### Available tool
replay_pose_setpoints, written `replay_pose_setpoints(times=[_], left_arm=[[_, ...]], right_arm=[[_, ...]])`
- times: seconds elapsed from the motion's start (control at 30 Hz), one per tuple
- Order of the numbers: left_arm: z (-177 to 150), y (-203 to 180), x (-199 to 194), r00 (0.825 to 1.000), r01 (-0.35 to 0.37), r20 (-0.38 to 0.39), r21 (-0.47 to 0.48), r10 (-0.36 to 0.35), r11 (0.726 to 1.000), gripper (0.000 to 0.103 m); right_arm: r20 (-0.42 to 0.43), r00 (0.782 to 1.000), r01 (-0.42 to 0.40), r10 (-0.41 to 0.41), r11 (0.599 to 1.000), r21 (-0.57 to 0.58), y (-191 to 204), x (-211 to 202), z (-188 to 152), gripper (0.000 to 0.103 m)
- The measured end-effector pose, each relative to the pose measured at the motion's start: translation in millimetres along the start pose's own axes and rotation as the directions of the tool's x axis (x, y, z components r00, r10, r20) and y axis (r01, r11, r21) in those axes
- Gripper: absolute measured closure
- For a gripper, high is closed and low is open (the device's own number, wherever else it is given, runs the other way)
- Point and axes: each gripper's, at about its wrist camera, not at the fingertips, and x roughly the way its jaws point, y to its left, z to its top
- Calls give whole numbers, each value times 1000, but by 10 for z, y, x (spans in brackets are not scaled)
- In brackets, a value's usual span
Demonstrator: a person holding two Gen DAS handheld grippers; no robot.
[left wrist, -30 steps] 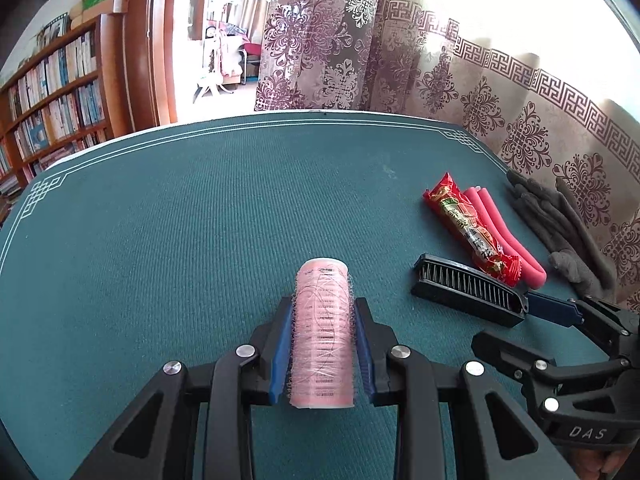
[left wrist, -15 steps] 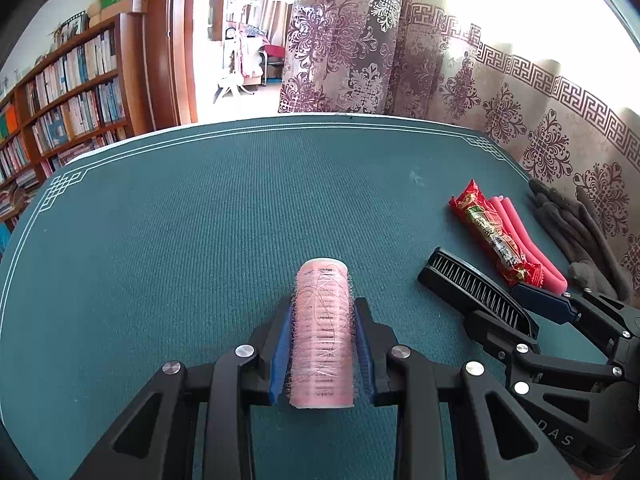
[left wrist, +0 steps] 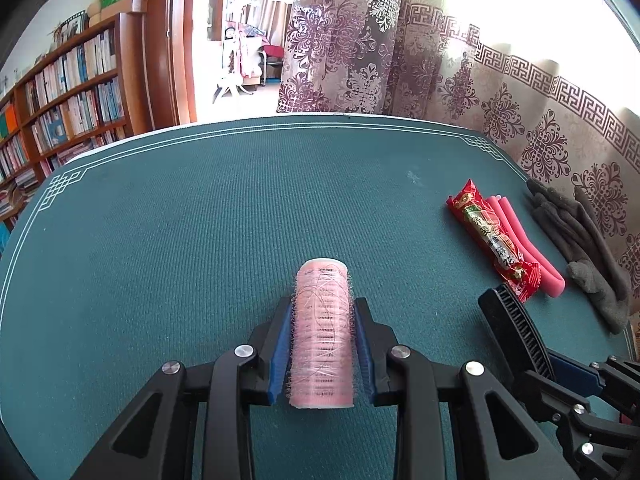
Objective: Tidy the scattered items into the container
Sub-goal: 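Grasp the black comb with the right tool while the left holds the mesh roller, then carry the mesh roller and black comb over the red tin with both tools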
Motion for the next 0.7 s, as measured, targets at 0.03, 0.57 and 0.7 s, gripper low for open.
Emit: replay_pose_setpoints(times=[0.03, 0.57, 0.7], left_arm=[[-5, -11, -6, 1000, 1, -2, 2, -1, 1000, 72], [-378, -677, -502, 991, 127, -62, 82, -122, 988, 72], [-485, -922, -679, 985, 166, -72, 118, -159, 979, 72]], right_arm=[[12, 1000, 1, -1, 1000, 9, -6, -82, -40, 75], [133, 991, 3, -20, 992, 126, -385, -1313, -821, 74], [168, 984, 26, -53, 987, 156, -544, -1620, -1053, 74]])
